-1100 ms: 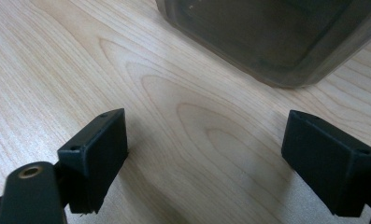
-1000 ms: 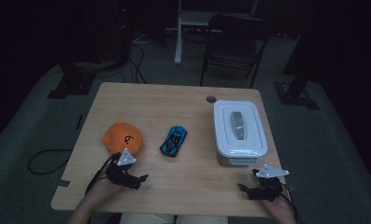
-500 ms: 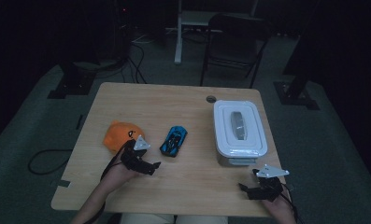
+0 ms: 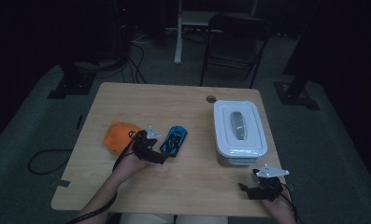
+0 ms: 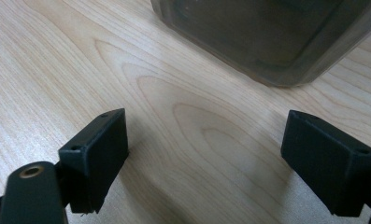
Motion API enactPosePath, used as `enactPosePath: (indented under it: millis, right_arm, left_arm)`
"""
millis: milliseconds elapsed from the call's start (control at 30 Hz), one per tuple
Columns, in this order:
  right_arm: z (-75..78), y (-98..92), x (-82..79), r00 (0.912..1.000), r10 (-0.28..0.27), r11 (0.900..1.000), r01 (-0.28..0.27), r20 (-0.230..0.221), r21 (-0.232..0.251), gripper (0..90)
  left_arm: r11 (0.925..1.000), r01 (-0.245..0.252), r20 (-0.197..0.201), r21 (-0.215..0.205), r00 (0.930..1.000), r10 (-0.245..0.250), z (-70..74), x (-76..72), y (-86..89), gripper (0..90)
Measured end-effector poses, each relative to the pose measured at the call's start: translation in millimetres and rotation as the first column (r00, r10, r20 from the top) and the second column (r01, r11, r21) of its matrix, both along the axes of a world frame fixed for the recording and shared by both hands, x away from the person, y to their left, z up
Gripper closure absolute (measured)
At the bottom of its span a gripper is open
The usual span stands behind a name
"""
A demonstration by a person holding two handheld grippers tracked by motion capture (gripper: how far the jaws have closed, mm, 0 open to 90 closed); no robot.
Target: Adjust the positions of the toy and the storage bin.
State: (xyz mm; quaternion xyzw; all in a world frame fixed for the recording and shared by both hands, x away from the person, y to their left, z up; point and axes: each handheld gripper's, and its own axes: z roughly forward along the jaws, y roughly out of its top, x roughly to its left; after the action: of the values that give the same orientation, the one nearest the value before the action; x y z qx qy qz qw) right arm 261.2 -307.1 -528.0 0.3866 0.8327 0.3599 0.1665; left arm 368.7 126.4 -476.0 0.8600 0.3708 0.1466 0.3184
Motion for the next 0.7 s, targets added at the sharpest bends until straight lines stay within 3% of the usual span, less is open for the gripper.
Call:
enactPosePath:
  millis: [167,367,533,700]
  right_arm:
    - [0.0,-0.1,0.0,1.0,-0.002,1.0,0.002,0.001,0.0,14.7]
    - [0.0,-0.2,0.0,1.0,-0.003,1.0,0.003,0.002,0.0,14.7]
    - [0.0,-0.2,0.0,1.0,-0.003,1.0,0.003,0.002,0.0,14.7]
    - [0.0,-0.1,0.0,1.0,-0.003,1.0,0.003,0.002,0.0,14.7]
  left_arm:
    - [0.9999,0.003,-0.014,-0.01,0.9999,-0.003,1.6,5.2,-14.9,5.2]
    - [0.9995,-0.03,-0.011,0.012,0.9995,0.031,1.9,14.8,-33.2,5.2]
    - [0.9952,-0.095,-0.021,0.02,0.9952,0.096,1.0,24.3,-43.8,5.2]
    - [0.9917,-0.127,-0.04,0.022,0.991,0.128,-2.5,30.5,-53.3,5.2]
